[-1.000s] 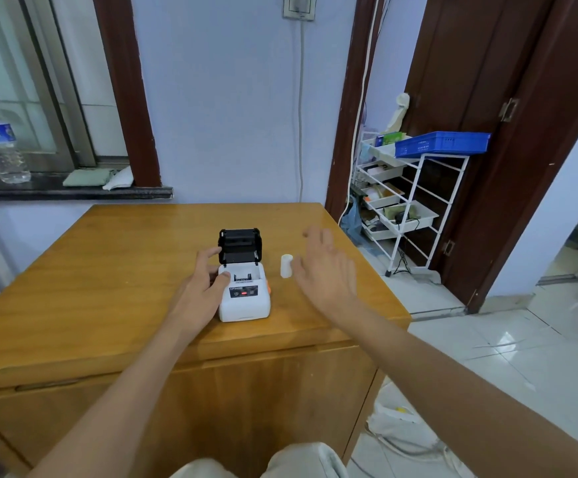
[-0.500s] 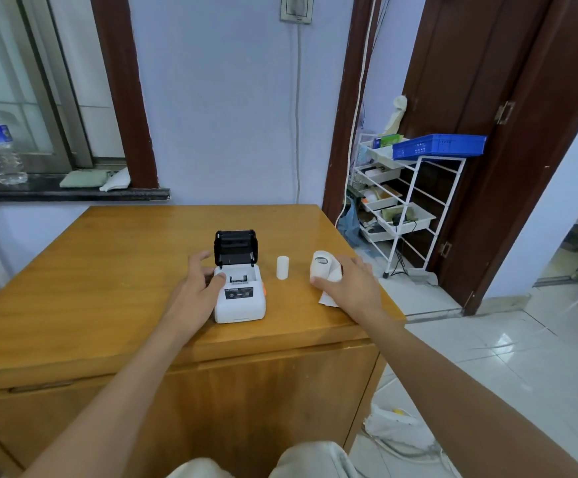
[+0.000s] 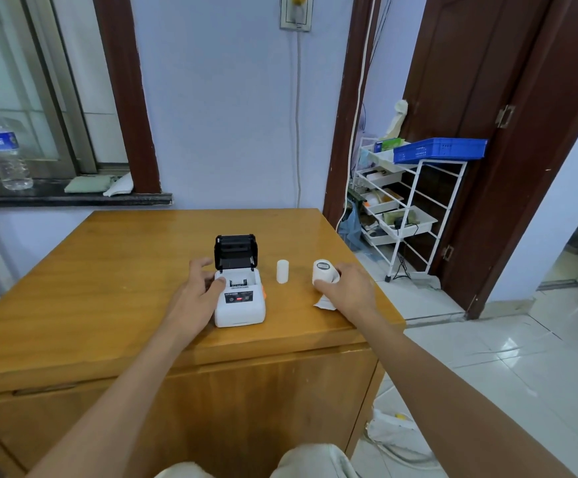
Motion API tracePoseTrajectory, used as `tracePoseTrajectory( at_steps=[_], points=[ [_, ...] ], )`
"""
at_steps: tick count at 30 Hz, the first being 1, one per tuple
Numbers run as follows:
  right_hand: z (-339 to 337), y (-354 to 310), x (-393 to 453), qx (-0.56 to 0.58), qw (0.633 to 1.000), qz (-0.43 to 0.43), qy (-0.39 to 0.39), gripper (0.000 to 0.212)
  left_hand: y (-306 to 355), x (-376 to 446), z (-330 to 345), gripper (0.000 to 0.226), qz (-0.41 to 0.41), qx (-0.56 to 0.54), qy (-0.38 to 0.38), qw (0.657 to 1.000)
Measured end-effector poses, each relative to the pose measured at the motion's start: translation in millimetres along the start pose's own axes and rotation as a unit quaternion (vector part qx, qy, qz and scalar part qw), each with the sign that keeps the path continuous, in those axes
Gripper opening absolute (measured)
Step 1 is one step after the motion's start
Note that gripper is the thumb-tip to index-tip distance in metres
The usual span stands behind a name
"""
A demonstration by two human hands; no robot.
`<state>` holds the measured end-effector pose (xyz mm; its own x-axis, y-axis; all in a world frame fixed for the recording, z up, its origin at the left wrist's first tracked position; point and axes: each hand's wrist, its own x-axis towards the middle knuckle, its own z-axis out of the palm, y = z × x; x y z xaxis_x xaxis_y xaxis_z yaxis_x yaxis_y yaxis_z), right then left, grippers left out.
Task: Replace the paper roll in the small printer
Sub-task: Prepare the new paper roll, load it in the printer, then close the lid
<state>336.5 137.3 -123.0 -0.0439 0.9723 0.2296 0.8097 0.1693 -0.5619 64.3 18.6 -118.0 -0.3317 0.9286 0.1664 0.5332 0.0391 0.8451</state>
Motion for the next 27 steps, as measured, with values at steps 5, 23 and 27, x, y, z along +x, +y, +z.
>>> tracePoseTrajectory(
  at_steps=[5, 23, 27],
  points=[
    [-1.3, -1.8, 7.1, -0.045, 0.998, -0.002, -0.031, 0.037, 1.4, -0.7, -0.5, 0.045, -0.004, -0.005, -0.002, 1.000],
    [-54.2, -52.0, -45.4, -0.024, 0.967, -0.249, 0.053, 0.035, 16.7, -51.3, -19.5, 0.024, -0.039, -0.316, 0.151, 0.936],
    [-50.2, -68.2, -99.0, -0.012, 0.947, -0.320, 0.033, 0.030, 57.2, -104.5, -18.1, 0.028, -0.037, -0.255, -0.023, 0.966]
  ],
)
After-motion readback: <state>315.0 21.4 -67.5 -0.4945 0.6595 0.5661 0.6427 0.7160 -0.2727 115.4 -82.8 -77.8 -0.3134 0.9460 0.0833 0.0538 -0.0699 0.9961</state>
